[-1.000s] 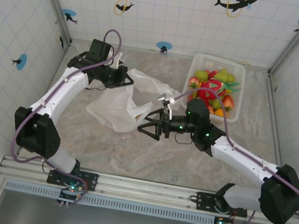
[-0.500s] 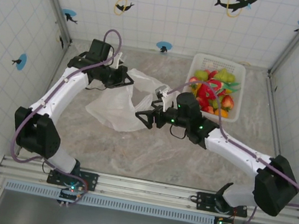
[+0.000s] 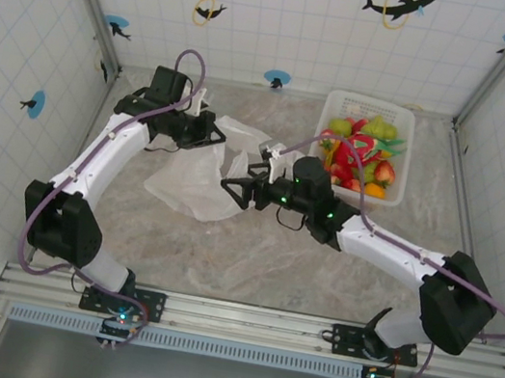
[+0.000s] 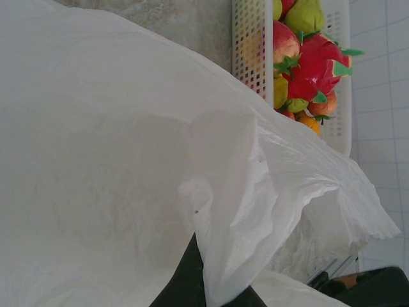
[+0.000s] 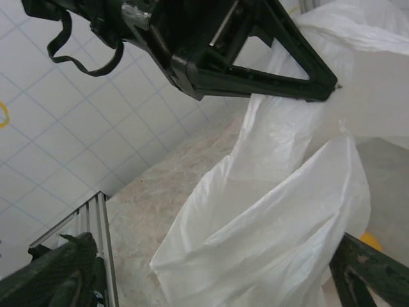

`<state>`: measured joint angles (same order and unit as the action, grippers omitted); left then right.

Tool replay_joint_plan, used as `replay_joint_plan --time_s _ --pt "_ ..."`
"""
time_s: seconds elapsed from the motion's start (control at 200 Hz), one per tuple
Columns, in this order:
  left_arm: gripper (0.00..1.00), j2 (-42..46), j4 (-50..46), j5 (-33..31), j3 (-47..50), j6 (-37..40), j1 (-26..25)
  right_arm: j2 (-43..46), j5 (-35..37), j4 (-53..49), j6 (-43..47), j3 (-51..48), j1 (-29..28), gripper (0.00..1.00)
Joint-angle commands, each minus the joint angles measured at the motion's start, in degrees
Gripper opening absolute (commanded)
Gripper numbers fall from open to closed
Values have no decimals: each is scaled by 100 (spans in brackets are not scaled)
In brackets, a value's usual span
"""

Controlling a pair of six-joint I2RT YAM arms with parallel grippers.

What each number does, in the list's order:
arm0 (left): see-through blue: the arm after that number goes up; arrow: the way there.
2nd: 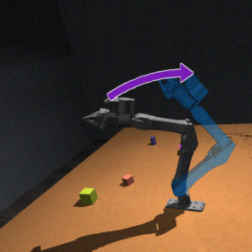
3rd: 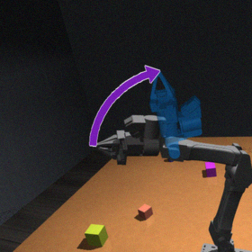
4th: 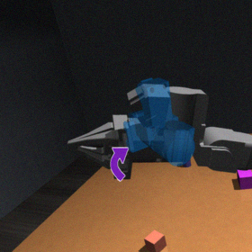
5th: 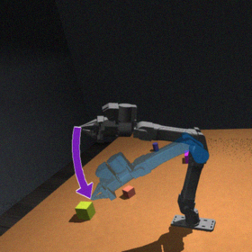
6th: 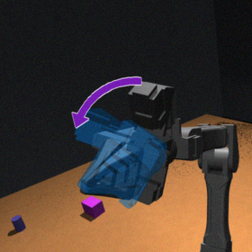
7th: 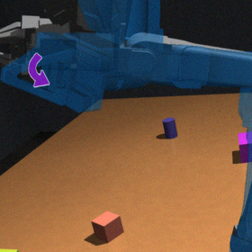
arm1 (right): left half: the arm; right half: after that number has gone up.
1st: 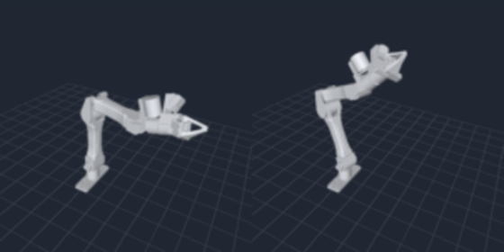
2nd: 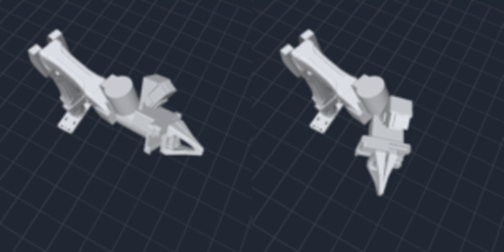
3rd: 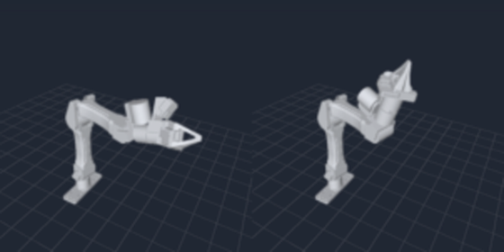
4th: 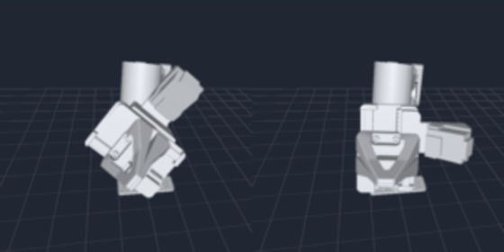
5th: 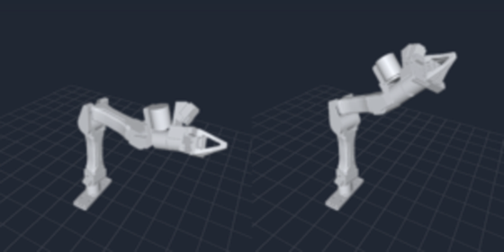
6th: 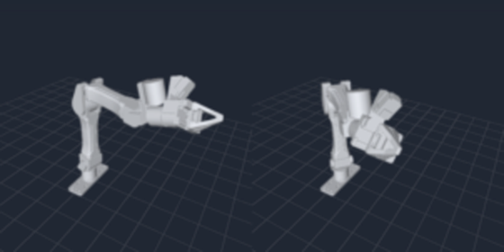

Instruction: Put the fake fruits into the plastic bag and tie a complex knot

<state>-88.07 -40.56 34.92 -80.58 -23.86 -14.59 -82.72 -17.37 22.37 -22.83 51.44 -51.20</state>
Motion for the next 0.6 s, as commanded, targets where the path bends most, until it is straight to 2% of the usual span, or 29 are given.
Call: replay_joint_plan --time_s 0.0,0.09,0.235,0.285,0.595 --pt "0 98 100 -46 54 50 -19 69 538 73 310 -91 -187 72" --pt "0 109 118 -38 84 38 -26 196 1023 44 553 -131 -299 51" --pt "0 149 161 -42 137 11 -26 423 1416 124 1166 -241 -575 9" --pt "0 154 171 -31 141 0 -23 527 1519 144 1443 -323 -683 0" --pt "0 98 236 -22 173 -26 -26 1128 1678 442 3573 -947 -1558 0"
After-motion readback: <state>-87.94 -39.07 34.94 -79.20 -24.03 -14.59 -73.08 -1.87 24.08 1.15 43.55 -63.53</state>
